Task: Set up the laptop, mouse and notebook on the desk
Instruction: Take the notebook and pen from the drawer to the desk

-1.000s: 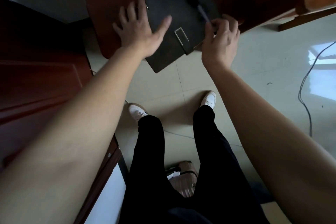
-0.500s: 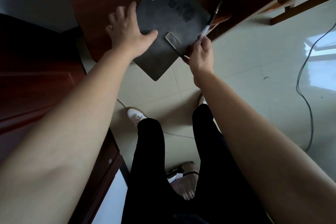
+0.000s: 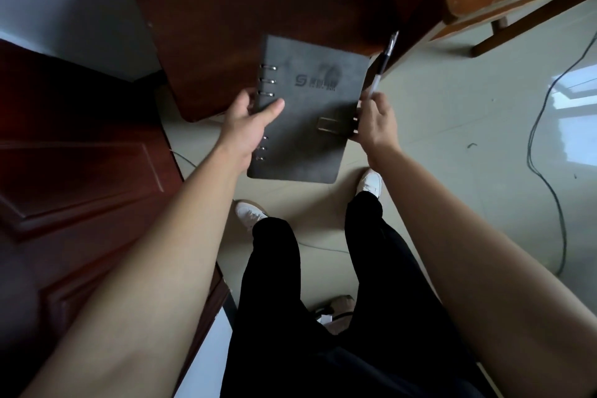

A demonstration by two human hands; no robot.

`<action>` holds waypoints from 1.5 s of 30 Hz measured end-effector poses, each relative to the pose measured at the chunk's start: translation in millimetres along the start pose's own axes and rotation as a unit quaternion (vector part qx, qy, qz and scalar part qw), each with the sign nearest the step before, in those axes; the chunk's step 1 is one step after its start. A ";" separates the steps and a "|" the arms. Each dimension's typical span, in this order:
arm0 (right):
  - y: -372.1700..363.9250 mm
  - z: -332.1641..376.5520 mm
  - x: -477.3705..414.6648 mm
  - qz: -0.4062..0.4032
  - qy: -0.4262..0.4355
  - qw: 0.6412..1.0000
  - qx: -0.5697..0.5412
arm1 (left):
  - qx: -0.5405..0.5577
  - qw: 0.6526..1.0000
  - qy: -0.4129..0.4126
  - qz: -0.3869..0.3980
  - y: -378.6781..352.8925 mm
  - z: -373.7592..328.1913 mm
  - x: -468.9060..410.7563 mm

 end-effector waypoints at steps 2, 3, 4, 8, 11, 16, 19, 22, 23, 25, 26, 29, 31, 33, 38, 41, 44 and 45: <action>12.6 8.1 12.0 -0.005 -0.022 0.998 -0.055 | 0.018 1.000 0.001 0.001 -2.2 -9.3 19.1; 18.7 12.1 20.5 -0.006 -0.035 0.996 -0.079 | 0.030 1.000 0.002 0.002 -3.0 -17.1 30.0; 24.9 17.5 30.8 -0.002 -0.042 0.994 -0.101 | 0.040 0.999 0.001 0.003 -4.4 -28.4 42.5; 45.6 44.0 71.0 -0.002 -0.047 0.997 -0.057 | 0.057 0.998 0.000 0.036 -12.9 -73.5 78.6; 77.0 75.3 103.7 -0.050 0.032 0.998 -0.021 | 0.063 0.993 -0.013 0.096 -27.5 -115.8 99.5; 133.7 102.1 170.3 -0.024 0.112 0.979 -0.167 | 0.042 0.980 -0.052 0.186 -66.9 -179.3 129.2; 164.3 111.6 208.2 0.009 0.108 0.963 -0.246 | 0.027 0.972 -0.049 0.227 -96.8 -204.8 148.6; 200.7 114.4 238.3 0.010 0.125 0.953 -0.276 | 0.009 0.959 -0.044 0.280 -134.7 -220.4 171.8; 215.4 113.6 245.4 0.007 0.131 0.953 -0.274 | 0.001 0.956 -0.046 0.290 -150.3 -224.9 179.6; 239.7 106.8 250.7 -0.010 0.118 0.953 -0.280 | -0.009 0.947 -0.032 0.318 -175.3 -227.0 193.1; 254.4 101.0 251.4 -0.018 0.108 0.952 -0.287 | -0.017 0.938 -0.015 0.346 -191.0 -226.2 202.1; 296.1 84.5 244.1 -0.008 0.079 0.946 -0.315 | -0.074 0.906 0.032 0.416 -229.7 -224.6 222.2; 333.8 76.8 237.8 0.008 0.077 0.942 -0.325 | -0.139 0.893 0.024 0.427 -261.2 -226.1 229.1; 373.1 73.4 232.0 0.022 0.081 0.943 -0.321 | -0.204 0.881 0.029 0.425 -295.0 -225.9 238.2; 479.5 61.9 223.9 0.023 0.085 0.935 -0.343 | -0.243 0.871 0.054 0.424 -394.8 -225.4 267.6; 536.4 49.8 220.6 0.013 0.072 0.928 -0.364 | -0.218 0.862 0.081 0.451 -449.9 -223.0 282.5; 589.6 39.1 213.8 -0.009 0.062 0.926 -0.372 | -0.209 0.846 0.100 0.481 -507.8 -220.5 289.8; 608.3 36.6 210.5 -0.016 0.058 0.923 -0.379 | -0.213 0.839 0.104 0.490 -532.1 -218.6 288.7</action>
Point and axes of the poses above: each hand's wrist, its own x-axis away from the middle knuckle, its own y-axis out of the back of the hand, z = x × y, the point moved 6 cm from there along -x, towards the middle knuckle, and after that the axes turned 3 degrees about -y, right-handed, at the moved point
